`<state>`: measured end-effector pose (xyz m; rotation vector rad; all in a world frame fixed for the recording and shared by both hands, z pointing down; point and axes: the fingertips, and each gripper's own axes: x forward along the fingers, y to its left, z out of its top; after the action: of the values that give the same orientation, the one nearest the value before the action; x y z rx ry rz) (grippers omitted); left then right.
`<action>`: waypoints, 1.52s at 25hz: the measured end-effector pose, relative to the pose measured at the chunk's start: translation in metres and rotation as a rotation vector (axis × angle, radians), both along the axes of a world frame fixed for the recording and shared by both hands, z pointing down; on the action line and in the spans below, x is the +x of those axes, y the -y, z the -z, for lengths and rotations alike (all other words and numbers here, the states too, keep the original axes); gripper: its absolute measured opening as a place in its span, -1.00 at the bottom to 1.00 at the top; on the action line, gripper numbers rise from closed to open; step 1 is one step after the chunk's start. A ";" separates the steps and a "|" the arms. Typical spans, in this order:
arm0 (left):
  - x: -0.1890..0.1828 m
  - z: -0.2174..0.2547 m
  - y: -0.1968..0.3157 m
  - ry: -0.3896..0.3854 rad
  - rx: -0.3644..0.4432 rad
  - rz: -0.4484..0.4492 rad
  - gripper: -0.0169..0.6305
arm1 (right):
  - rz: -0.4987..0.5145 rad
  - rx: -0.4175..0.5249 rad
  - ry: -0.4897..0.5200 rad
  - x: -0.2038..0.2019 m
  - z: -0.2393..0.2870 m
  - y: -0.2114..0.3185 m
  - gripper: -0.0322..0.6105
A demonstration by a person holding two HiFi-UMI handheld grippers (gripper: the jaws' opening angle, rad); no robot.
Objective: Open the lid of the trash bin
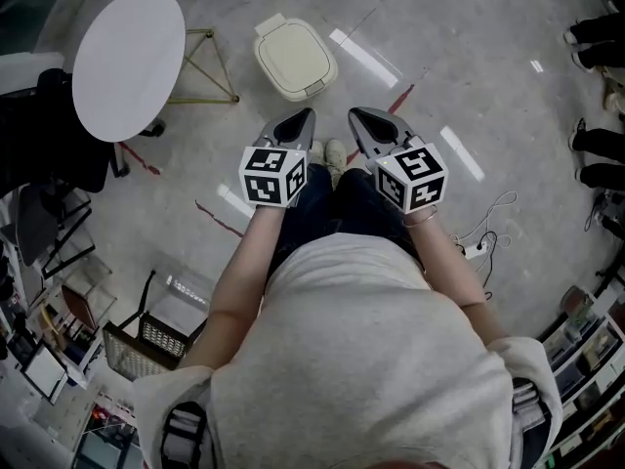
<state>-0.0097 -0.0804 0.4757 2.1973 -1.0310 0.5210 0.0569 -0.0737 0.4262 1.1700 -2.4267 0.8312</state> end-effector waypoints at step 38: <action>-0.005 -0.277 -0.033 0.018 -0.307 -0.068 -0.92 | -0.071 -0.321 -0.005 -0.028 -0.293 -0.006 -0.88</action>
<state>-0.0144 -0.0474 0.7528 1.9626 -0.8270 0.6832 0.0291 -0.0678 0.7194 1.1345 -2.1532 1.1859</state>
